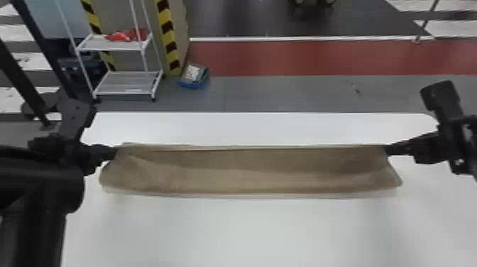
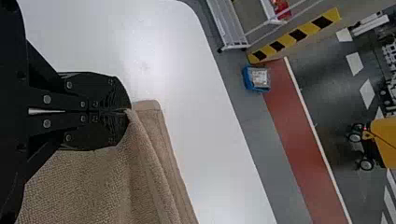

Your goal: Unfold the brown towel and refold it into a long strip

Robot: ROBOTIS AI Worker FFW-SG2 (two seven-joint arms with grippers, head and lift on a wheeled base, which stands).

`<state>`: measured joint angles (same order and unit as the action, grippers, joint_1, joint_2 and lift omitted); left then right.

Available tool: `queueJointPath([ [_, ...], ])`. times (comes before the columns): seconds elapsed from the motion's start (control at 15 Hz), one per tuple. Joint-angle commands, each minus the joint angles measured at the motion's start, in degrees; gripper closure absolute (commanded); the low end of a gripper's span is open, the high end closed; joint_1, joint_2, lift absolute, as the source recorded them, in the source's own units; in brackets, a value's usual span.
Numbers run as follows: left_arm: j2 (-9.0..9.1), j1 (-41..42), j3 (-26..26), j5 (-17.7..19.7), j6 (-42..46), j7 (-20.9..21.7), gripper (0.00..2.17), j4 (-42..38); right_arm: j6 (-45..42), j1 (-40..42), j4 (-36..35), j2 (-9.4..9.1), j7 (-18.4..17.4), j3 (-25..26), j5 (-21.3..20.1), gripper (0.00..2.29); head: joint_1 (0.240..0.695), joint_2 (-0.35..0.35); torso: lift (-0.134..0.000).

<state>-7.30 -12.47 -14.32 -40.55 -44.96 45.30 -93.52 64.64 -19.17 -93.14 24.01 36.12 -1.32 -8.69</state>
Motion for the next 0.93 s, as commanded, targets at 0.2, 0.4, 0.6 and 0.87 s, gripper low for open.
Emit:
queueJointPath([
  [0.2, -1.49, -0.8, 0.0, 0.0, 0.0, -0.9, 2.04, 2.3, -1.4, -3.2, 4.6, -1.07, -0.2, -1.2, -1.6, 1.69, 0.695, 0.042, -0.122],
  [0.4, -1.40, -0.8, 0.4, 0.2, 0.0, -1.3, 2.04, 2.3, -2.8, -3.4, 4.7, -2.21, -1.3, -2.1, -1.7, 1.57, 0.695, 0.050, -0.122],
  [0.6, -1.05, -0.4, 0.7, 0.6, 0.0, -2.7, 0.94, 2.1, -3.3, -2.8, 4.6, -3.18, -7.6, -3.2, -1.9, 0.00, 0.695, 0.058, -0.122],
  [0.87, -0.69, 0.7, 0.9, 1.9, 0.0, -7.8, 0.02, 1.6, -5.3, 0.4, 2.0, -3.53, -12.4, -1.7, -1.1, 0.05, 0.695, 0.046, -0.122],
])
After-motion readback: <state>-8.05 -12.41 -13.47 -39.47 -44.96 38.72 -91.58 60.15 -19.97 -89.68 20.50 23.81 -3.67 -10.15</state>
